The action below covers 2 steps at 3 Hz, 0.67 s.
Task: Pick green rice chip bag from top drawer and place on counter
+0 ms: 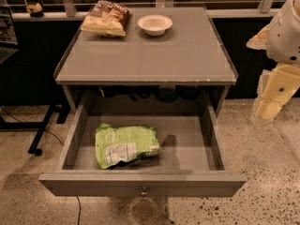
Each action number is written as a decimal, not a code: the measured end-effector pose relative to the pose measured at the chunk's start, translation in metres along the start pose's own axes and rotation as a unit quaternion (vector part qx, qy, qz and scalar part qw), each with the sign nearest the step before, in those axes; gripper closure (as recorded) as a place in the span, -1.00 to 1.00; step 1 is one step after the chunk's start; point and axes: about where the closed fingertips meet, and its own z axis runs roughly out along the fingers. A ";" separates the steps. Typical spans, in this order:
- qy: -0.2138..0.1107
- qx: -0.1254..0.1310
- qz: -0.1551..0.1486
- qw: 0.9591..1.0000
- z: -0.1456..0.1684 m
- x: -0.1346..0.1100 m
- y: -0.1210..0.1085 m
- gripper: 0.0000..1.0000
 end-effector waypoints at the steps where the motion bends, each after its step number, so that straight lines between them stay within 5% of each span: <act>1: 0.000 0.000 0.000 1.000 0.000 0.000 0.000 -1.00; 2: -0.024 -0.001 -0.005 1.000 0.008 -0.007 0.005 -1.00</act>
Offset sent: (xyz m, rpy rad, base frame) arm -0.0029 0.0212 -0.0219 0.1055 -0.0110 0.0536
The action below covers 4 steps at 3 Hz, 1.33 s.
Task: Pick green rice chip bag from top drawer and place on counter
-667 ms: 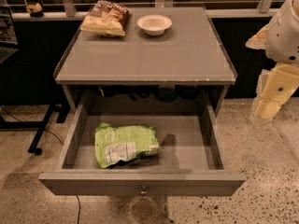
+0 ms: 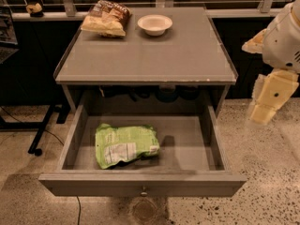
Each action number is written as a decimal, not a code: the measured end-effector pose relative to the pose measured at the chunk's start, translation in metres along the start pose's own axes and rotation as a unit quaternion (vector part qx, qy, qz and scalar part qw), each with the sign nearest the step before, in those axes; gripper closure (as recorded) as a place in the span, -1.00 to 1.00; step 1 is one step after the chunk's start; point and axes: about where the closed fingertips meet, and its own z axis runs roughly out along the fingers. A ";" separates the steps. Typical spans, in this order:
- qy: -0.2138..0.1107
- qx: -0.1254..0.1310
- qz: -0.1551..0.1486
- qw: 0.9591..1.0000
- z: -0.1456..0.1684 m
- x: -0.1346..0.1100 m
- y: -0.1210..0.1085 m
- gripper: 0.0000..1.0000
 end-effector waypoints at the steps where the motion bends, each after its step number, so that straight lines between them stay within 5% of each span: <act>1: -0.056 -0.011 0.039 0.998 0.031 -0.013 0.015 -1.00; 2: -0.101 -0.008 0.094 0.990 0.069 -0.033 0.033 -1.00; 4: -0.170 0.032 0.141 0.975 0.117 -0.084 0.025 -1.00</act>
Offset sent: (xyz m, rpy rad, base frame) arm 0.0206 0.0902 -0.1061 0.4211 -0.0938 -0.2601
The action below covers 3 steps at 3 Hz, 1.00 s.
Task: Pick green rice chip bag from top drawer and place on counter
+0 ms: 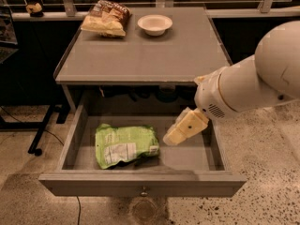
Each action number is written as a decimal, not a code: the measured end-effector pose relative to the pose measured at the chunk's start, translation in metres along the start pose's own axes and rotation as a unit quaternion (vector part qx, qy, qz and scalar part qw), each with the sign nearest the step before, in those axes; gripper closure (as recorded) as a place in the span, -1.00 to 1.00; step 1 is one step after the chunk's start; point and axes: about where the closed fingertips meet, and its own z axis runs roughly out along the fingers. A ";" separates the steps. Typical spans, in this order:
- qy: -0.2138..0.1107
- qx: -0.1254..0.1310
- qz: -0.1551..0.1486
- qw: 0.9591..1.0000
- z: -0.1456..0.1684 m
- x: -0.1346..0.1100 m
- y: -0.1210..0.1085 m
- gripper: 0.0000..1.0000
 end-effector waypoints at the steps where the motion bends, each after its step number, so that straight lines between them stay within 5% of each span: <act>1: -0.026 0.003 -0.001 1.000 0.020 -0.022 -0.002 -1.00; 3: -0.041 -0.011 -0.016 0.999 0.035 -0.038 0.002 -1.00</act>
Offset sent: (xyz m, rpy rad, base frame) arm 0.0403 0.0642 -0.0146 0.0893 -0.0441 0.1177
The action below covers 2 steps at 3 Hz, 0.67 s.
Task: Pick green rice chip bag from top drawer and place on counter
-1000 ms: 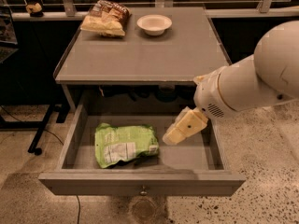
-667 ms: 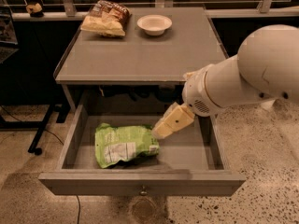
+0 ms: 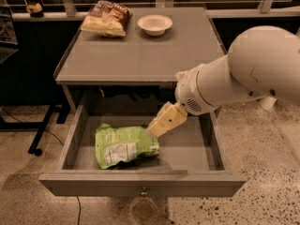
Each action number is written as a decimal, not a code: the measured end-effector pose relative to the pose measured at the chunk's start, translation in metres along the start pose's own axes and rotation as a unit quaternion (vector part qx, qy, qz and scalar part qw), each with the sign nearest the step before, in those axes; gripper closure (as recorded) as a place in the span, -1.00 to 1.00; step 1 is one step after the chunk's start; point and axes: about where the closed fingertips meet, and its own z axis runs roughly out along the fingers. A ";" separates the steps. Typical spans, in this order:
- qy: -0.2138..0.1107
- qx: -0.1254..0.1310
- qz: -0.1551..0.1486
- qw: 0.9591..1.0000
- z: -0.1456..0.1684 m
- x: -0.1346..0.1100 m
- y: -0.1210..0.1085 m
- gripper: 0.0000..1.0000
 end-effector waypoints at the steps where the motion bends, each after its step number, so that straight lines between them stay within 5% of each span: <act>1: 0.004 -0.013 0.009 1.000 0.021 0.006 0.007 -1.00; 2: 0.008 -0.027 0.027 0.999 0.056 0.010 0.012 -1.00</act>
Offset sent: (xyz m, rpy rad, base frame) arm 0.0297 0.0496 -0.0871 0.0544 0.1295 -0.0261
